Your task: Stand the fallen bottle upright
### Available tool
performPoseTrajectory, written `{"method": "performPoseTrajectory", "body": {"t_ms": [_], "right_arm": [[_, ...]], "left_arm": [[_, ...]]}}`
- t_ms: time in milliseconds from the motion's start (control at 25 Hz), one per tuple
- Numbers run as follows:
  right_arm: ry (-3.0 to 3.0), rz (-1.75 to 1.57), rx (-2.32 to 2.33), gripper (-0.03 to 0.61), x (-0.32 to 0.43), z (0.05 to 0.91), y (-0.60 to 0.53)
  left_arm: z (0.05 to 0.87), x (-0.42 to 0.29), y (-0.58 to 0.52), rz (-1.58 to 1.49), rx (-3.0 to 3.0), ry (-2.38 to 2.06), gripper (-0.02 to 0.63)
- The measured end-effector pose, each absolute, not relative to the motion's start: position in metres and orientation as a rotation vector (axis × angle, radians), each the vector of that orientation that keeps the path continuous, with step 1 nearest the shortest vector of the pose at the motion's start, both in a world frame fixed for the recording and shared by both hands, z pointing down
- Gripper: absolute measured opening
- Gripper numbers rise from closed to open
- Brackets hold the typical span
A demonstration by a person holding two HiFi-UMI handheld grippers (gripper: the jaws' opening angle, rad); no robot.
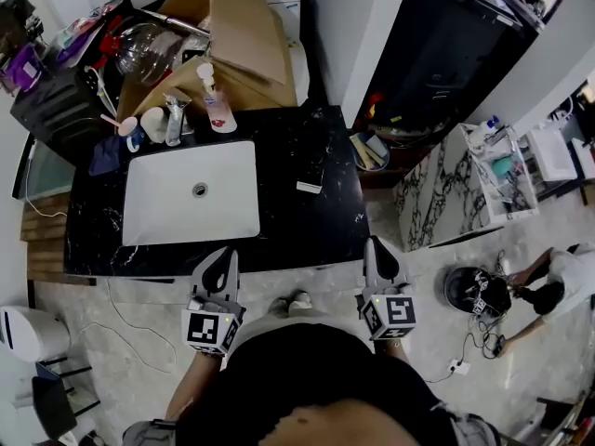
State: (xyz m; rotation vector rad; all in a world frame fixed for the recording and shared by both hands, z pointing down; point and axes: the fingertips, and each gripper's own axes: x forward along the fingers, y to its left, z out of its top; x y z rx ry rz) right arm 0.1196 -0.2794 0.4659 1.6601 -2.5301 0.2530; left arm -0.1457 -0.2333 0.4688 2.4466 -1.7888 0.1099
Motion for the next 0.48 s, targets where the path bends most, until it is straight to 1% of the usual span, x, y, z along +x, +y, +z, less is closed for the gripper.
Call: {"method": "performPoseTrajectory", "body": {"t_ms": [160, 360, 480], "right_arm": [[-2.538, 0.231, 1.650, 0.003, 0.1165, 0.4687, -0.2792], [-2.539, 0.232, 1.644, 0.003, 0.1125, 0.4690, -0.2799], [-2.530, 0.231, 1.648, 0.003, 0.1143, 0.4714, -0.2816]], "left_arm": [[0.4629, -0.1491, -0.2331, 0.086, 2.425, -1.802, 0.005], [0.4725, -0.1484, -0.2309, 0.226, 2.457, -1.813, 0.003], [0.4710, -0.1513, -0.2354, 0.148, 2.436, -1.835, 0.003]]}}
